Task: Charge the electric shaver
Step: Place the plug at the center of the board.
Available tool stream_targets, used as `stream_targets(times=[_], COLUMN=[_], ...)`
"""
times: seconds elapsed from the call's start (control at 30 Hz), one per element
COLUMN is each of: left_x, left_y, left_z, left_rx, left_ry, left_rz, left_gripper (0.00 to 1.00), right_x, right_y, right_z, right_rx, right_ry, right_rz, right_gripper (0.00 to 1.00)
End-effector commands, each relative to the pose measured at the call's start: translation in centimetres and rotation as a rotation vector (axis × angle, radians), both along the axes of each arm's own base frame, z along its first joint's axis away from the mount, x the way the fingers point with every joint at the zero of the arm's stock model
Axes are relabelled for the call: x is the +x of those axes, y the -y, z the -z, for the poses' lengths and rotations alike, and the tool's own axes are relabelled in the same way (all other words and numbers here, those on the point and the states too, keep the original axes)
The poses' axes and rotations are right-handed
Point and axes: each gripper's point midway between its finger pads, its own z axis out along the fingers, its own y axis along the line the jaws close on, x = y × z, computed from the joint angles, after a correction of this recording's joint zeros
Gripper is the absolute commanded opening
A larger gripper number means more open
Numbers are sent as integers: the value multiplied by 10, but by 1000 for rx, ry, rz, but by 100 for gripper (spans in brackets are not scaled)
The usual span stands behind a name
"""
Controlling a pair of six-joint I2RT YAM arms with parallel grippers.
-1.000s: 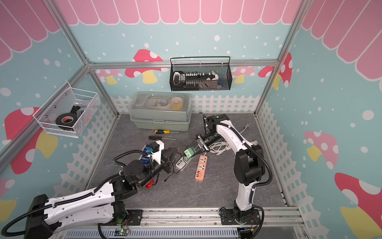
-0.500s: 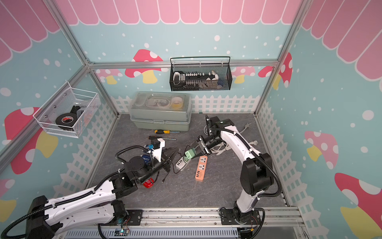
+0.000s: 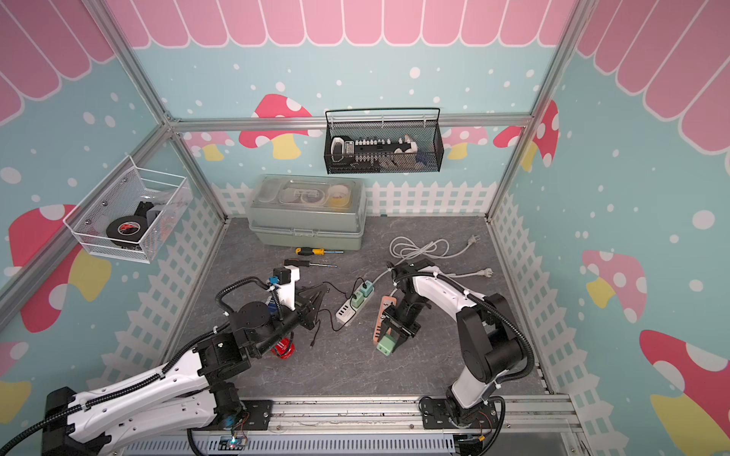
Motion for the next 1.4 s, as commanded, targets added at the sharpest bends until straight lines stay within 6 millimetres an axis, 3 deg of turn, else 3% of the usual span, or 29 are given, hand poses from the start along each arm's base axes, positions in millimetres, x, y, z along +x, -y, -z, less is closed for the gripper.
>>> stream_targets(times=[0.0,0.17,0.3,0.47,0.67,0.8,0.9,1.03,1.13,1.23,1.27,1.3,1.37], left_x=[1,-5,-4,-2,0,10,23,42,54,64,68,70,75], left_y=[-6,10,15,24,27,23,18,14,11,8,7,8,10], left_z=[-8,7,18,19,16,18,16,16,17,19,18,16,9], left_rx=[14,-30,-71,-121,-135,-221,-319,-431,-504,-578,-607,-630,-679], left_ry=[-38,-91,-116,-138,-220,-363,-477,-632,-740,-849,-878,-894,-921], left_rz=[-26,50,56,68,62,27,-4,-30,-54,-61,-65,-66,-59], left_gripper=[0,0,0,0,0,0,0,0,0,0,0,0,0], right_x=[11,31,28,18,36,38,42,57,64,79,89,100,133], right_y=[35,26,32,49,47,43,38,34,33,31,29,22,-16], right_z=[13,8,8,37,57,65,62,38,8,-39,-59,-77,-127], right_rx=[-167,-151,-180,-240,-233,-208,-173,-147,-130,-108,-87,-41,201], right_ry=[148,205,202,171,191,166,187,267,318,463,544,631,856], right_rz=[-58,-19,-12,-6,3,-30,-37,-56,-63,-41,-27,-11,66], right_gripper=[0,0,0,0,0,23,48,73,80,80,76,70,62])
